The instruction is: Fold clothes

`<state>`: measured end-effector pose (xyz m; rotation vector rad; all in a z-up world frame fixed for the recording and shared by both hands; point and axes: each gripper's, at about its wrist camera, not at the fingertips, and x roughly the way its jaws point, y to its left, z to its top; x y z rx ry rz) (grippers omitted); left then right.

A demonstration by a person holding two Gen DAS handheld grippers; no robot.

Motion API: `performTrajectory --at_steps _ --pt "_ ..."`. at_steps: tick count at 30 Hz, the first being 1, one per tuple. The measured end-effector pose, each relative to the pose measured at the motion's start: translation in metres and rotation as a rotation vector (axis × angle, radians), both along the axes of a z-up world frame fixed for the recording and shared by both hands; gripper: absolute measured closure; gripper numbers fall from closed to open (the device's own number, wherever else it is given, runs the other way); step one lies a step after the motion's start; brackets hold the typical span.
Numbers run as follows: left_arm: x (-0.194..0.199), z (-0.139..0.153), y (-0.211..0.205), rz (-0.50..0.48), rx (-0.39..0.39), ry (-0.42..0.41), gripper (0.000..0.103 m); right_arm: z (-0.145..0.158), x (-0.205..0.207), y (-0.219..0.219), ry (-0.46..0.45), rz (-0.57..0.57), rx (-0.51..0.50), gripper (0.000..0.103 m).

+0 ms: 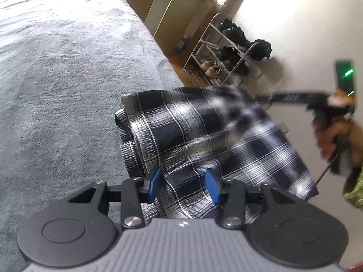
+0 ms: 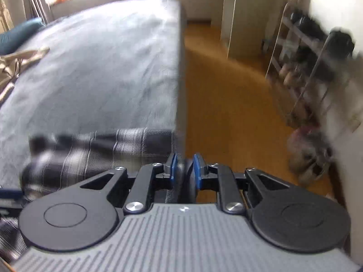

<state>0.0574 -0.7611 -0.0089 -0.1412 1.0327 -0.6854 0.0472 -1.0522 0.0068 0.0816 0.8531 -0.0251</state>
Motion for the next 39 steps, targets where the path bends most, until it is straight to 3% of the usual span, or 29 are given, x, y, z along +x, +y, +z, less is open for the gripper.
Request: performTrajectory --at_steps 3,6,9,11,13,16,21,23,26,29,32,35,39 --pt "0.003 -0.005 0.004 0.008 0.001 0.029 0.057 0.010 0.010 0.022 -0.032 0.130 0.119 0.088" --pt "0.004 -0.011 0.006 0.018 -0.002 0.062 0.053 -0.014 0.037 0.038 0.041 0.220 0.147 0.089" --pt "0.005 -0.009 0.008 0.010 -0.010 0.051 0.053 -0.039 0.058 0.027 0.084 0.093 0.061 0.090" --pt "0.005 -0.010 0.011 0.015 -0.016 0.066 0.053 -0.032 0.053 0.001 0.051 -0.054 0.075 0.088" --pt "0.005 -0.007 0.014 0.014 -0.012 0.069 0.053 -0.014 0.038 -0.015 0.009 -0.109 0.098 0.087" --pt "0.002 0.002 0.021 0.017 -0.003 0.056 0.054 0.021 0.002 -0.022 -0.027 -0.072 0.083 0.087" --pt "-0.014 0.031 0.029 0.015 0.004 -0.011 0.054 0.055 -0.061 0.007 -0.013 0.178 0.096 0.087" --pt "-0.021 0.043 0.031 0.011 0.006 -0.040 0.054 0.051 -0.079 0.017 0.035 0.255 0.101 0.088" --pt "-0.039 0.048 0.016 -0.073 0.011 -0.067 0.054 0.028 -0.098 0.018 0.138 0.270 0.100 0.088" --pt "-0.054 0.036 -0.006 -0.132 0.075 -0.075 0.054 -0.012 -0.116 0.015 0.222 0.219 0.027 0.089" --pt "-0.065 0.024 -0.022 -0.155 0.141 -0.102 0.053 -0.024 -0.122 0.006 0.197 0.155 0.069 0.089" --pt "-0.066 0.027 -0.023 -0.136 0.147 -0.098 0.053 -0.022 -0.128 0.007 0.188 0.149 0.071 0.089" --pt "-0.073 0.045 -0.021 -0.121 0.168 -0.145 0.053 0.003 -0.136 0.013 0.140 0.175 0.018 0.087"
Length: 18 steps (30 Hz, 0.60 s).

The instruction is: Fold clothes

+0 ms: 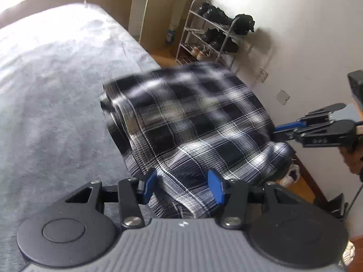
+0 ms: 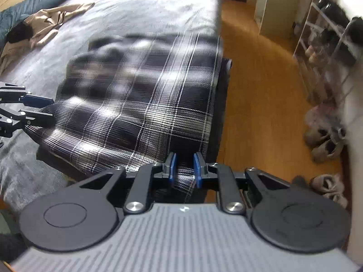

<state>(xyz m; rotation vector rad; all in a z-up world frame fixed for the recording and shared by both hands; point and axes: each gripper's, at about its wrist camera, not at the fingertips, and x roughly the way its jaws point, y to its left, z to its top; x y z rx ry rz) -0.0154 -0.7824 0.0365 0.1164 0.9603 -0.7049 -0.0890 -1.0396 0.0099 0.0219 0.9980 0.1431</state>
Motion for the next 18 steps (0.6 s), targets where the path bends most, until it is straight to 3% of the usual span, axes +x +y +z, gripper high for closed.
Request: performTrajectory --at_steps 3,6,10,15,18 --pt "-0.010 0.009 -0.001 -0.020 0.003 -0.045 0.053 0.016 -0.006 0.017 -0.072 0.077 -0.010 0.087" --pt "-0.020 0.002 -0.011 -0.076 0.035 -0.055 0.053 0.001 -0.010 0.030 -0.019 0.151 -0.029 0.089" --pt "-0.031 -0.020 -0.026 -0.106 0.112 -0.087 0.048 -0.030 -0.010 0.033 0.049 0.147 -0.076 0.089" --pt "-0.038 -0.024 -0.024 -0.131 0.137 -0.124 0.047 -0.032 -0.009 0.033 0.062 0.143 -0.071 0.089" --pt "-0.034 -0.005 -0.016 -0.104 0.125 -0.106 0.050 -0.021 -0.011 0.039 0.071 0.163 -0.098 0.089"
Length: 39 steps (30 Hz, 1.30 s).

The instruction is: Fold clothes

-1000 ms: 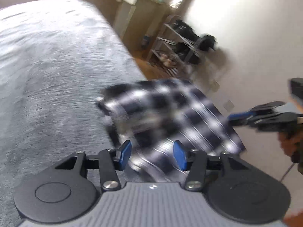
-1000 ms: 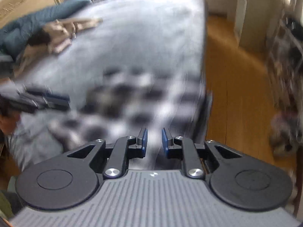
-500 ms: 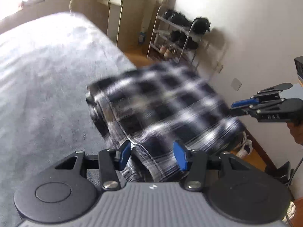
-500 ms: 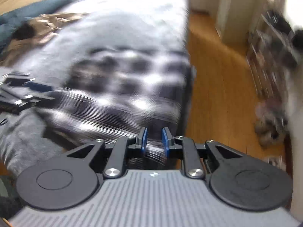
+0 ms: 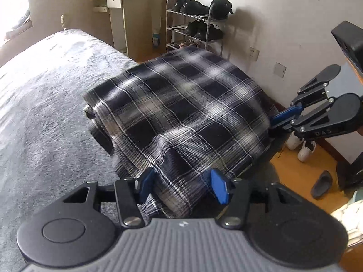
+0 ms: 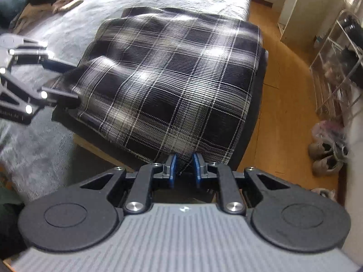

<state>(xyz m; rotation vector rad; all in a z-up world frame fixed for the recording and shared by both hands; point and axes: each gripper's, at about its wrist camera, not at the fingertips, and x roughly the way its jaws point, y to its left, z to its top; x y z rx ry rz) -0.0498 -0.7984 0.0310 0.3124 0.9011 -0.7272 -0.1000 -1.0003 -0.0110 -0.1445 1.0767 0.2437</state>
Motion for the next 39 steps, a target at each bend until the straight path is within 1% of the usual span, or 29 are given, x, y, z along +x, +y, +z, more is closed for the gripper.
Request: performTrajectory --at_steps 1,3,5,7,9,11,14,16,18,19,22,24,26,27,29,32,35,36,38,39 --pt "0.001 0.007 0.004 0.014 -0.008 0.007 0.052 0.009 0.000 0.000 -0.005 -0.001 -0.001 0.089" --pt "0.006 0.027 0.016 0.064 -0.067 0.018 0.052 0.031 0.001 -0.001 -0.035 -0.009 0.007 0.088" --pt "0.011 0.043 0.024 0.097 -0.127 0.001 0.052 0.054 0.004 -0.003 -0.091 -0.019 0.021 0.088" --pt "0.019 0.050 0.021 0.099 -0.169 -0.024 0.052 0.063 0.010 -0.006 -0.142 -0.018 0.035 0.088" --pt "0.026 0.036 0.008 0.091 -0.175 -0.016 0.052 0.057 0.020 -0.005 -0.178 -0.019 0.042 0.088" --pt "0.032 0.022 -0.005 0.083 -0.180 -0.006 0.052 0.035 0.030 -0.005 -0.152 -0.032 0.037 0.088" --pt "0.031 -0.016 -0.011 0.098 -0.110 0.052 0.056 0.002 0.035 -0.006 -0.102 -0.034 0.010 0.088" --pt "0.026 -0.016 -0.008 0.081 -0.102 0.036 0.056 0.002 0.033 -0.007 -0.099 -0.014 0.000 0.089" --pt "0.023 -0.009 -0.004 0.074 -0.102 0.030 0.055 0.011 0.036 -0.006 -0.088 -0.002 -0.015 0.089" --pt "0.024 -0.004 -0.002 0.078 -0.105 0.035 0.055 0.018 0.039 -0.006 -0.101 0.002 -0.015 0.088" --pt "0.023 0.012 0.003 0.066 -0.145 0.038 0.055 0.039 0.046 -0.010 -0.158 0.006 0.020 0.088" --pt "0.019 0.018 0.003 0.033 -0.178 0.051 0.055 0.038 0.051 -0.011 -0.159 0.000 0.048 0.088" --pt "0.014 0.016 -0.003 -0.021 -0.198 0.094 0.055 0.025 0.051 -0.009 -0.126 -0.003 0.041 0.088" --pt "0.012 0.009 -0.006 -0.041 -0.178 0.132 0.055 0.018 0.052 -0.007 -0.106 -0.004 0.034 0.088" --pt "0.009 -0.007 -0.005 -0.042 -0.135 0.192 0.060 0.005 0.050 -0.006 -0.080 -0.007 0.020 0.089" --pt "0.003 -0.012 0.013 -0.026 -0.109 0.274 0.058 0.009 0.046 -0.007 -0.079 -0.004 0.024 0.089" --pt "-0.002 0.000 0.035 -0.002 -0.102 0.290 0.059 0.020 0.044 -0.010 -0.077 -0.004 0.006 0.088" --pt "0.000 0.008 0.036 -0.004 -0.129 0.278 0.059 0.023 0.043 -0.011 -0.081 -0.006 0.010 0.088" --pt "0.007 0.023 0.035 -0.012 -0.192 0.250 0.055 0.029 0.044 -0.013 -0.099 -0.017 0.038 0.088" --pt "0.015 0.027 0.025 -0.020 -0.228 0.229 0.054 0.028 0.046 -0.013 -0.100 -0.026 0.043 0.088"
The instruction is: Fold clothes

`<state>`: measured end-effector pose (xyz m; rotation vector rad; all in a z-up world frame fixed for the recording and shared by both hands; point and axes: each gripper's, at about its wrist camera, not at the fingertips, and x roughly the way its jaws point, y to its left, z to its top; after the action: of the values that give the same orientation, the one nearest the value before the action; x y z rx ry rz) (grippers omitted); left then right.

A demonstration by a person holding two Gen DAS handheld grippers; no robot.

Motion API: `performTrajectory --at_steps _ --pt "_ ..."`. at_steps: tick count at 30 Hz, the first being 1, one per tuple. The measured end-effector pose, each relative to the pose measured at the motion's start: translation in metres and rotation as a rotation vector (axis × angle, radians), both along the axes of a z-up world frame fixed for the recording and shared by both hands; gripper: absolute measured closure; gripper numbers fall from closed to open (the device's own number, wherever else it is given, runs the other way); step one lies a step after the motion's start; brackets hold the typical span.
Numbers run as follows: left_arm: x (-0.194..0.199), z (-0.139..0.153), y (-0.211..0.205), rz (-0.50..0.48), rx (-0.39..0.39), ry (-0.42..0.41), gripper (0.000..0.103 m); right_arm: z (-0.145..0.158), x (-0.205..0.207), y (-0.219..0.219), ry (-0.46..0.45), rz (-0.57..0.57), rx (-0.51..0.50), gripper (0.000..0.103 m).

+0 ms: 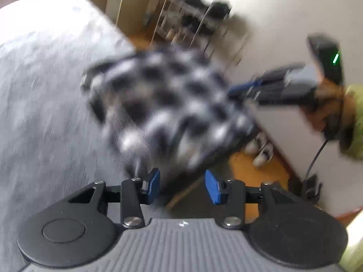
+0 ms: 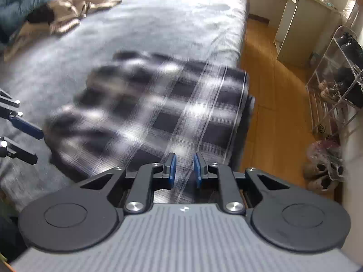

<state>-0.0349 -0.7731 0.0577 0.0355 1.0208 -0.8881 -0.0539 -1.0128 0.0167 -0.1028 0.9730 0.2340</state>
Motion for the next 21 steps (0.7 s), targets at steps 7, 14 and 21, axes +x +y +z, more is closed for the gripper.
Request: performTrajectory --at_steps 7,14,21 --pt "0.007 -0.033 -0.008 -0.026 0.055 -0.025 0.056 -0.009 0.006 0.002 0.027 -0.064 -0.018 0.089" --pt "0.020 -0.002 0.035 0.055 0.059 -0.001 0.054 0.013 0.009 -0.004 -0.024 -0.128 -0.019 0.088" --pt "0.057 -0.017 -0.010 0.016 -0.018 -0.033 0.053 -0.012 0.045 0.005 0.034 -0.203 0.024 0.089"
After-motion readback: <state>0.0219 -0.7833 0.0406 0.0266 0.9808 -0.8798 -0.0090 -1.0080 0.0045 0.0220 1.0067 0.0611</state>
